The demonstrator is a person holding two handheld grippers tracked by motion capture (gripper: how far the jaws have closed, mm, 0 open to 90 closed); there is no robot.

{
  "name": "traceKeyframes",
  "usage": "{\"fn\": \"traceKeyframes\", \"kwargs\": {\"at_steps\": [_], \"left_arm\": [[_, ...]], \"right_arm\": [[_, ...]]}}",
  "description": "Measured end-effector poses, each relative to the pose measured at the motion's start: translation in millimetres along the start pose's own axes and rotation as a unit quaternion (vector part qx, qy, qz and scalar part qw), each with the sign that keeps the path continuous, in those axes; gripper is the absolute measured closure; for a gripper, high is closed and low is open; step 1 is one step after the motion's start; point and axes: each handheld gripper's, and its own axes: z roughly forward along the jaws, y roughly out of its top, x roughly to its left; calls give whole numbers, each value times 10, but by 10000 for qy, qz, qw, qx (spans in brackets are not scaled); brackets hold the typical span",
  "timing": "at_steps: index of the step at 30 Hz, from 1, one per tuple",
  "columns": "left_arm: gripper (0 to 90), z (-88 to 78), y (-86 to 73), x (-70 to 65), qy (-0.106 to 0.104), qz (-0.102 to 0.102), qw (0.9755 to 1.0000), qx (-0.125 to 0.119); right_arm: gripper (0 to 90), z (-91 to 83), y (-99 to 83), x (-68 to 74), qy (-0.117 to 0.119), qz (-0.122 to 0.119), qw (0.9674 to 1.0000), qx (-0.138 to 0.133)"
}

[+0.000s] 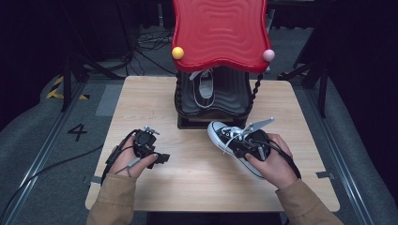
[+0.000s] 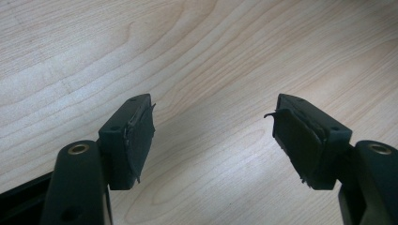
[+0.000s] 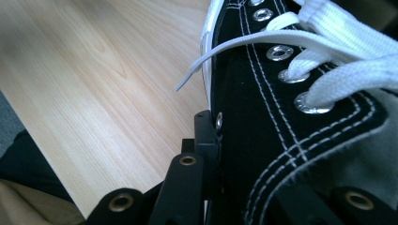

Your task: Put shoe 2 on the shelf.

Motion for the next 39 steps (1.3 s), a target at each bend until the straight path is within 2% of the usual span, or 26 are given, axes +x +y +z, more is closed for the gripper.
{"fn": "traceKeyframes", "kwargs": {"at_steps": [4,12,17,23,24,27,30,35,39], "left_arm": [[297,-3,-2,7,-23,-8,10000,-24],[297,3,-11,24,-50,-22,10000,-9],[297,-4,-30,35,-52,10,10000,-12],[313,-26,-103,54,-1,30,10000,-94],[315,-34,-124,58,5,81,9998,-159],[314,-66,-170,66,-35,-15,9998,-196],[313,-95,-197,81,63,-54,9997,-218],[308,-119,-248,118,158,-69,9996,-228],[301,-137,-271,138,134,-79,9997,-198]], "right_arm": [[866,-107,66,-33,-2,26,10000,-78],[866,-281,217,-119,-216,74,9994,-270],[866,-338,287,-168,-287,91,9988,-383],[866,-355,420,-250,-490,124,9973,-526],[866,-351,445,-266,-526,156,9970,-542],[866,-340,533,-324,-604,201,9961,-615],[866,-328,638,-370,-728,238,9945,-709],[866,-305,781,-434,-921,377,9911,-881],[866,-261,877,-503,-1128,451,9878,-974]]}}
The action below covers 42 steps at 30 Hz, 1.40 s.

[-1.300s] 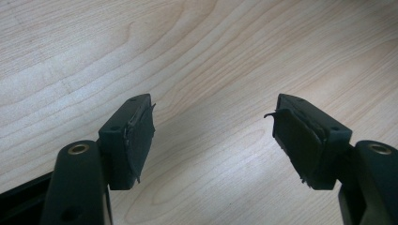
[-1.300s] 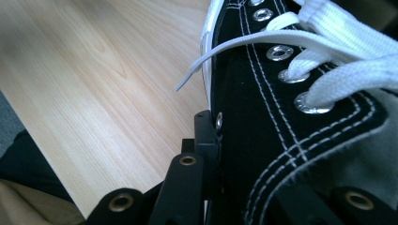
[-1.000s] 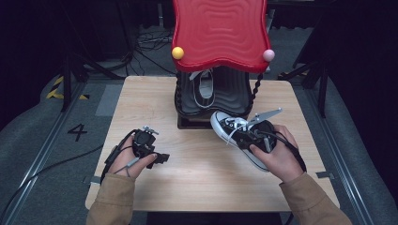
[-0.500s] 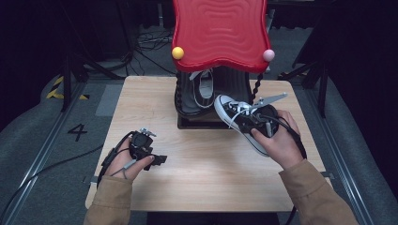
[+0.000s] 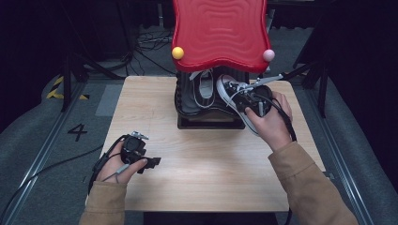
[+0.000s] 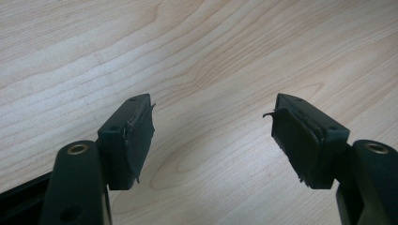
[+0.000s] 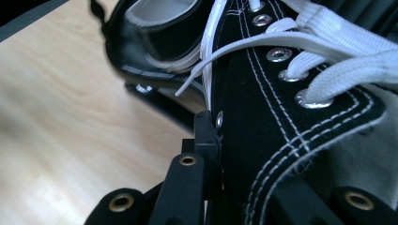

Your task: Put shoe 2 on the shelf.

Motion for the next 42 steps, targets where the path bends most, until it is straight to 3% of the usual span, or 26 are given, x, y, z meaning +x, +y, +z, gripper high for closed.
{"fn": "traceKeyframes", "kwargs": {"at_steps": [4,7,10,18,26,28,31,35,39,42], "left_arm": [[299,-1,-7,2,-46,-68,9999,68],[307,25,-17,-6,-55,-57,9995,293],[309,28,-6,0,-50,-36,9995,323],[309,28,20,12,-140,-69,9993,334],[308,33,39,-12,-187,-32,9992,338],[308,29,38,-18,-188,-41,9992,342],[307,23,35,-18,-183,-41,9993,319],[308,31,29,-7,-180,-49,9992,344],[308,34,33,-12,-189,-33,9992,345],[307,28,41,-13,-221,-9,9992,334]], "right_arm": [[866,96,85,-14,-164,18,9998,-101],[866,175,157,30,-464,-90,9987,-168],[866,257,234,70,-711,-136,9970,-264],[864,439,306,72,-1041,-150,9934,-468],[856,586,270,130,-1107,-163,9921,-570],[859,673,226,119,-1254,-160,9901,-614],[857,756,205,78,-1187,15,9911,-602],[831,812,246,139,-1197,42,9918,-447],[739,883,265,159,-720,212,9970,-174],[647,913,253,208,-655,95,9977,-110]]}}
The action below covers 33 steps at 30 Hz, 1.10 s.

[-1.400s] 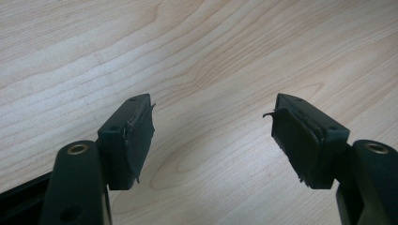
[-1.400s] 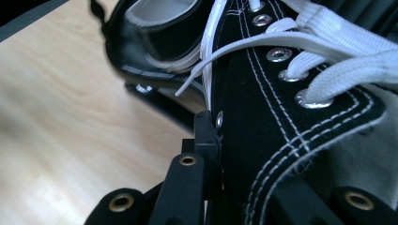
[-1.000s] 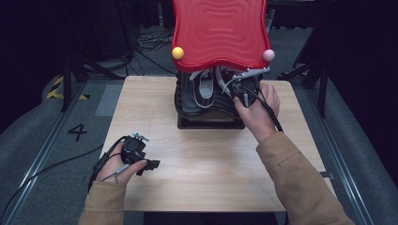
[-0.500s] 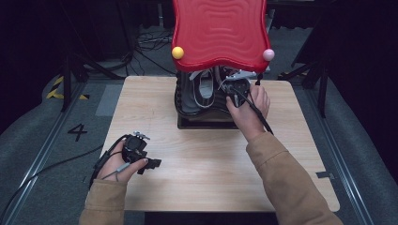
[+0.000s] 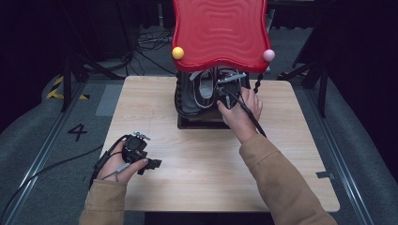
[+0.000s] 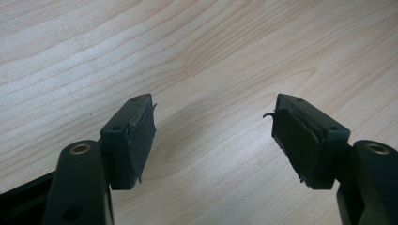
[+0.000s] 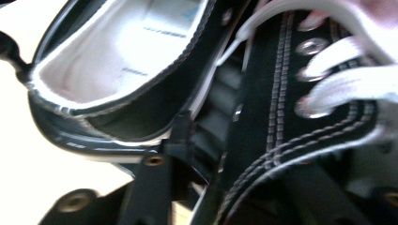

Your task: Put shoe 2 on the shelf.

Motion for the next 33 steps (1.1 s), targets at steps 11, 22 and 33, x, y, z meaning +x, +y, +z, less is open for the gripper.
{"fn": "traceKeyframes", "kwargs": {"at_steps": [11,22,33], "left_arm": [[302,21,44,-7,26,30,10000,23],[296,84,108,-63,32,121,9998,128],[296,98,98,-71,43,117,9998,166]], "right_arm": [[546,-313,-92,-84,629,74,9980,-63],[777,-885,-397,-338,1259,48,9919,-151],[900,-819,-804,-424,1630,-148,9857,396]]}}
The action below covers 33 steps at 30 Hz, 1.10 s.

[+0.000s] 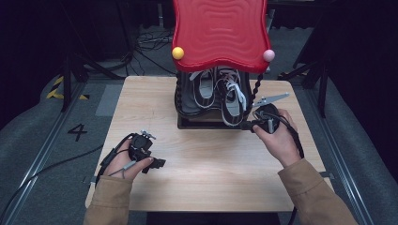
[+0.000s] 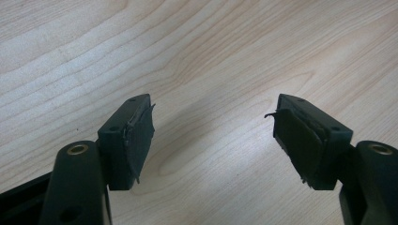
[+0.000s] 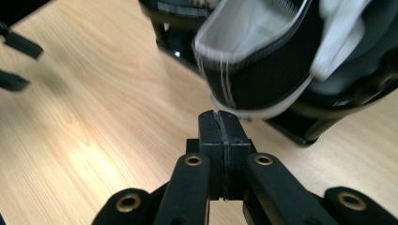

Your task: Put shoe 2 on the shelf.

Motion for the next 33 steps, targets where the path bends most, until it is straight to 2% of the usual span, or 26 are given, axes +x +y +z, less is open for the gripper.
{"fn": "traceKeyframes", "kwargs": {"at_steps": [4,7,10,13,20,27,30,33], "left_arm": [[296,-4,-6,5,-1,-3,10000,2],[295,-3,-12,15,17,7,10000,9],[294,-11,-19,16,2,-30,10000,-7],[293,-19,-23,22,15,-12,10000,-9],[292,-12,-9,2,7,8,10000,5],[291,37,24,-15,1,62,10000,65],[291,48,39,-25,-10,90,9999,77],[292,46,49,-30,-6,105,9999,69]], "right_arm": [[900,170,-66,-41,5,2,9999,138],[900,265,-73,-41,6,-9,9999,152],[900,332,-67,-48,-93,-32,9999,95],[900,352,-58,-60,-60,59,9999,84],[900,368,-79,-23,-215,-3,9997,-118],[900,381,-91,-44,-80,121,9996,-260],[900,403,-82,-6,-188,36,9993,-308],[900,422,-83,23,-203,88,9988,-427]]}}
